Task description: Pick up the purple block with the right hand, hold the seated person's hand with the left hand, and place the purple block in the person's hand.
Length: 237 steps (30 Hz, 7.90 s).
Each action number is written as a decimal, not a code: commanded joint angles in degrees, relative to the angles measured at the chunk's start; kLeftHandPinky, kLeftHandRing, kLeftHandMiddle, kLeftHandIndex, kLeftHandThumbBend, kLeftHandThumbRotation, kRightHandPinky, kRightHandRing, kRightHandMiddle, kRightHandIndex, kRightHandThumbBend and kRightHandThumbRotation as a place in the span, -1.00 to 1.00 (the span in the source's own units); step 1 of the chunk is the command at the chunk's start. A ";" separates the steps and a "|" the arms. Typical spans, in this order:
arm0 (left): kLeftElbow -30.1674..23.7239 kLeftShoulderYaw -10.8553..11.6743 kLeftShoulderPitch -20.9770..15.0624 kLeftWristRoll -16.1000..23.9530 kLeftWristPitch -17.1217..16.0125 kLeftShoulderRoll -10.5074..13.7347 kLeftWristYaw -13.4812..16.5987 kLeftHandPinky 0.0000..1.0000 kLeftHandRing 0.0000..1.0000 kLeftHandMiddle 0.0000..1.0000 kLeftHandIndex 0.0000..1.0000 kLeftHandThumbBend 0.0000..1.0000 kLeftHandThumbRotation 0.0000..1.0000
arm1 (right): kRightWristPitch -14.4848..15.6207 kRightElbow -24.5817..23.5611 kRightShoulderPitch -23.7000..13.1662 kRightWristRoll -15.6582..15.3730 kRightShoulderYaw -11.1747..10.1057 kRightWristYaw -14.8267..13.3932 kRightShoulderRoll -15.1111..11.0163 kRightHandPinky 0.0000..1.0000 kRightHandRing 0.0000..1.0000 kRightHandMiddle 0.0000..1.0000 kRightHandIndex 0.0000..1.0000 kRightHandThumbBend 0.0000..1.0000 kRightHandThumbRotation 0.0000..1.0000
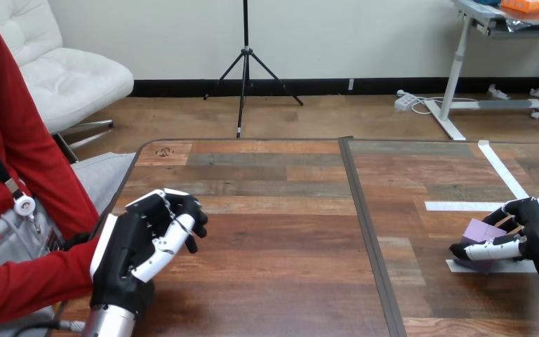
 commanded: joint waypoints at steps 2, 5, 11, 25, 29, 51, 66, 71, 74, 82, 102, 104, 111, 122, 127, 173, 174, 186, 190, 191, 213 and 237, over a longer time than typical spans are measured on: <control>-5.40 -1.61 -3.01 10.09 -3.26 6.38 3.97 -0.35 -0.08 -0.01 -0.03 -0.26 -0.39 | -1.96 -0.53 -2.28 0.34 0.11 -1.20 -0.09 -0.15 -0.11 -0.05 -0.11 0.63 -1.00; -9.33 -2.10 -2.26 18.70 -2.66 9.69 7.90 -0.22 0.00 0.06 0.04 -0.05 -0.39 | -2.32 -0.66 -2.24 0.59 -0.10 -0.99 -0.19 -0.16 -0.11 -0.05 -0.11 0.63 -1.00; -17.37 -1.99 -0.93 29.94 0.17 13.83 12.02 -0.01 0.14 0.19 0.18 0.32 -0.38 | -3.11 -0.95 -2.11 0.78 -0.29 -0.94 -0.49 -0.16 -0.11 -0.05 -0.10 0.62 -1.00; -34.49 -0.59 2.20 37.48 8.84 17.26 11.25 0.15 0.40 0.49 0.46 0.87 -0.37 | -4.66 -1.70 -2.11 0.88 -0.54 -1.08 -1.08 -0.15 -0.10 -0.04 -0.08 0.61 -1.00; -38.63 -0.52 3.06 39.14 11.60 18.26 10.01 0.17 0.44 0.52 0.48 0.94 -0.36 | -4.88 -1.90 -2.19 0.96 -0.68 -1.07 -1.13 -0.15 -0.11 -0.05 -0.08 0.62 -1.00; -48.26 -2.08 4.70 47.01 23.33 21.50 4.41 0.35 0.51 0.60 0.58 1.00 -0.60 | -5.21 -2.22 -2.75 1.22 -0.95 -0.87 -1.10 -0.12 -0.09 -0.03 -0.06 0.64 -1.00; -48.59 -4.10 4.04 48.81 29.10 24.29 3.50 0.39 0.54 0.62 0.60 1.00 -0.73 | -5.35 -2.19 -3.10 1.16 -0.66 -0.93 -1.01 -0.13 -0.08 -0.02 -0.05 0.62 -1.00; -47.76 -5.14 3.30 48.85 31.19 26.48 2.91 0.39 0.53 0.62 0.61 1.00 -0.77 | -5.40 -2.13 -3.25 1.37 -0.80 -0.81 -0.91 -0.15 -0.09 -0.03 -0.06 0.63 -1.00; -47.59 -5.48 3.11 48.72 31.79 27.04 2.92 0.39 0.53 0.61 0.60 1.00 -0.81 | -4.73 -2.14 -3.43 1.38 -0.79 -0.79 -0.82 -0.14 -0.09 -0.03 -0.06 0.63 -1.00; -48.19 -6.69 2.93 49.98 34.72 28.50 2.50 0.39 0.52 0.60 0.60 1.00 -0.90 | -5.08 -2.24 -3.42 1.62 -0.92 -0.82 -0.73 -0.14 -0.09 -0.03 -0.06 0.63 -1.00; -52.26 -9.04 1.48 50.02 47.34 30.08 -7.36 0.48 0.62 0.67 0.71 0.97 -0.97 | -5.67 -2.44 -3.30 1.83 -0.94 -1.06 -0.82 -0.15 -0.09 -0.03 -0.07 0.63 -1.00; -52.38 -9.26 1.36 50.12 47.87 30.22 -7.67 0.44 0.60 0.65 0.69 0.96 -0.98 | -5.64 -2.43 -3.34 1.82 -0.89 -1.06 -0.86 -0.15 -0.09 -0.03 -0.06 0.62 -1.00; -53.13 -10.27 0.54 50.54 51.31 30.59 -9.88 0.40 0.58 0.63 0.68 0.94 -1.00 | -5.89 -2.39 -3.42 1.67 -0.74 -1.30 -1.03 -0.15 -0.10 -0.03 -0.06 0.63 -1.00; -52.69 -11.83 -1.15 51.09 54.43 31.63 -11.87 0.39 0.60 0.63 0.66 0.86 -1.00 | -6.33 -2.45 -3.51 1.79 -0.84 -1.28 -1.06 -0.17 -0.12 -0.05 -0.06 0.64 -1.00; -51.95 -12.84 -2.19 51.86 55.64 32.18 -12.49 0.40 0.61 0.64 0.66 0.85 -1.00 | -6.41 -2.47 -3.54 1.77 -0.84 -1.32 -1.05 -0.17 -0.12 -0.05 -0.06 0.63 -1.00; -40.81 -22.93 -12.24 60.57 58.19 34.54 -13.84 0.31 0.54 0.58 0.57 0.75 -1.00 | -6.78 -3.20 -3.66 2.12 -0.99 -1.44 -1.01 -0.16 -0.10 -0.03 -0.06 0.63 -1.00; -40.61 -23.03 -12.46 60.44 58.18 34.60 -14.15 0.29 0.53 0.57 0.56 0.75 -1.00 | -6.90 -3.24 -3.62 2.10 -0.98 -1.47 -1.03 -0.16 -0.10 -0.03 -0.06 0.63 -1.00; -39.16 -24.26 -14.56 60.36 59.56 35.04 -17.85 0.12 0.42 0.47 0.47 0.75 -1.00 | -6.82 -3.56 -3.56 1.93 -0.84 -1.39 -1.26 -0.16 -0.08 -0.01 -0.04 0.61 -1.00; -38.81 -24.39 -14.97 60.39 59.82 35.16 -18.46 0.09 0.42 0.47 0.45 0.77 -1.00 | -6.74 -3.73 -3.55 1.99 -0.89 -1.39 -1.22 -0.16 -0.08 -0.01 -0.04 0.61 -1.00; -38.76 -24.41 -15.03 60.39 59.82 35.19 -18.53 0.09 0.43 0.48 0.45 0.78 -1.00 | -6.74 -3.76 -3.55 2.00 -0.90 -1.37 -1.22 -0.16 -0.08 -0.01 -0.04 0.61 -1.00; -38.62 -24.32 -15.50 59.75 57.74 37.11 -19.35 0.22 0.51 0.56 0.48 0.82 -1.00 | -7.10 -3.69 -3.45 1.93 -0.88 -1.61 -1.17 -0.17 -0.10 -0.02 -0.04 0.62 -1.00; -34.83 -27.49 -16.98 63.04 56.97 36.66 -18.57 0.09 0.38 0.43 0.37 0.73 -1.00 | -7.31 -3.82 -3.67 2.38 -1.19 -1.22 -0.97 -0.18 -0.12 -0.04 -0.05 0.62 -1.00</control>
